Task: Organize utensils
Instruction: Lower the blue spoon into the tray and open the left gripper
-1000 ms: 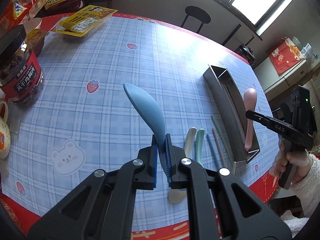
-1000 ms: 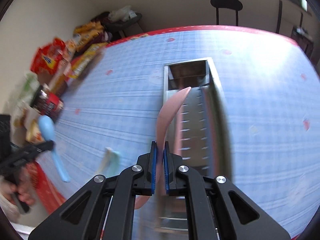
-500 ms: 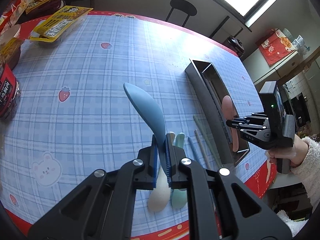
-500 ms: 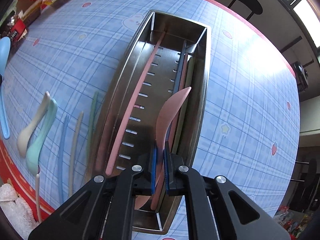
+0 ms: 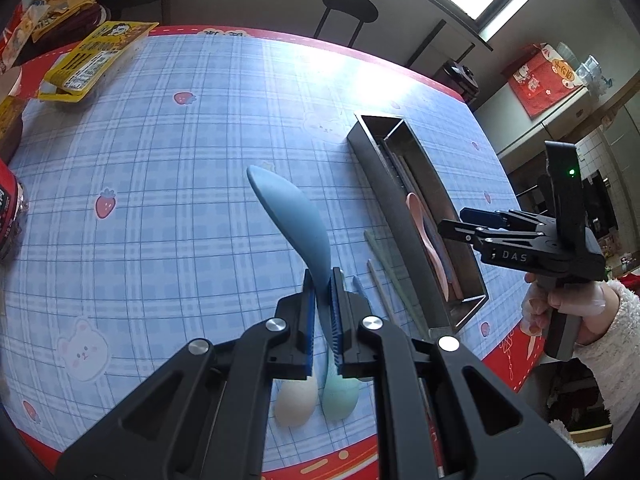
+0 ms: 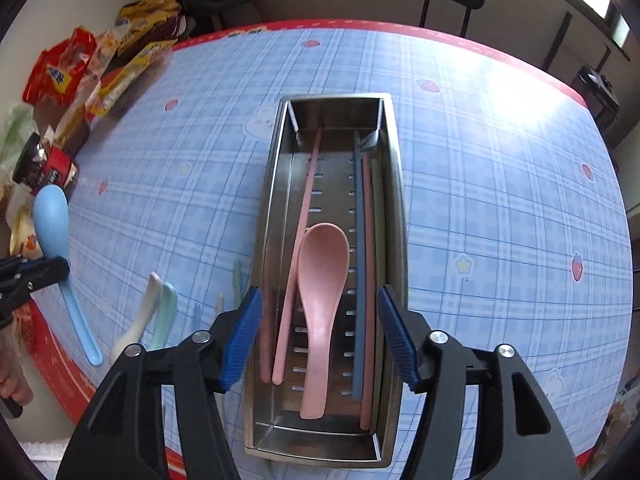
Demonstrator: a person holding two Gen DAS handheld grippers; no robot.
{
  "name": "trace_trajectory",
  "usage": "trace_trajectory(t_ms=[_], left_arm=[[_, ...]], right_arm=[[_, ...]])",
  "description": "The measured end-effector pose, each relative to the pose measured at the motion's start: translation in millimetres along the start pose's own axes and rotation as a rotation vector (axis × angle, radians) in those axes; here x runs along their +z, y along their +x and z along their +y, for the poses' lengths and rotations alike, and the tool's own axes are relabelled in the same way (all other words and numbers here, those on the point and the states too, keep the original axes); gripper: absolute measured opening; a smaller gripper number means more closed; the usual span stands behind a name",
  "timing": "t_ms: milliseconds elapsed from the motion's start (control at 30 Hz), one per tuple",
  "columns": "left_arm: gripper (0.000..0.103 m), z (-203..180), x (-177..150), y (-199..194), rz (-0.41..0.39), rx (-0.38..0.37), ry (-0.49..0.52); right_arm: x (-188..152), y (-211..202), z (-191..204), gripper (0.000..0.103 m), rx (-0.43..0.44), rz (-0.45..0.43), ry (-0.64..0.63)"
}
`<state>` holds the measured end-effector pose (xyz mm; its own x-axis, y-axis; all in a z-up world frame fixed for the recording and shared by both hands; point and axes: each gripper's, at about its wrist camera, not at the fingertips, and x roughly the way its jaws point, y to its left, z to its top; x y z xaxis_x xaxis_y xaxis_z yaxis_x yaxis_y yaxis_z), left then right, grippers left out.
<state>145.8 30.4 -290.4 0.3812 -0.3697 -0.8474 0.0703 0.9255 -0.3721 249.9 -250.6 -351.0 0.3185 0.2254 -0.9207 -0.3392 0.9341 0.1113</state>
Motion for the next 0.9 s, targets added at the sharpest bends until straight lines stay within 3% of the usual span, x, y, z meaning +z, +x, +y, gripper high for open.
trace_trajectory(t_ms=[200,500,667,900], left_arm=[[0.011,-39.5,21.7,6.1,0.034,-0.062,0.062],[0.011,-122.0,41.4,67.3,0.231,-0.094,0.169],[0.011,-144.3,45.9,116.5,0.341,-0.032,0.154],[0.011,-167.8,43.6,155.9,0.413,0.117,0.238]], right_arm=[[-18.8,-41.4,-30.6,0.087,0.006,-0.114,0.138],[-48.3,-60.3,-70.4,0.094,-0.035,-0.194,0.255],[-60.3,-62.5,-92.2,0.094,-0.029,-0.216,0.303],[-72.3,-60.9,-115.8,0.094,-0.017,-0.221,0.336]])
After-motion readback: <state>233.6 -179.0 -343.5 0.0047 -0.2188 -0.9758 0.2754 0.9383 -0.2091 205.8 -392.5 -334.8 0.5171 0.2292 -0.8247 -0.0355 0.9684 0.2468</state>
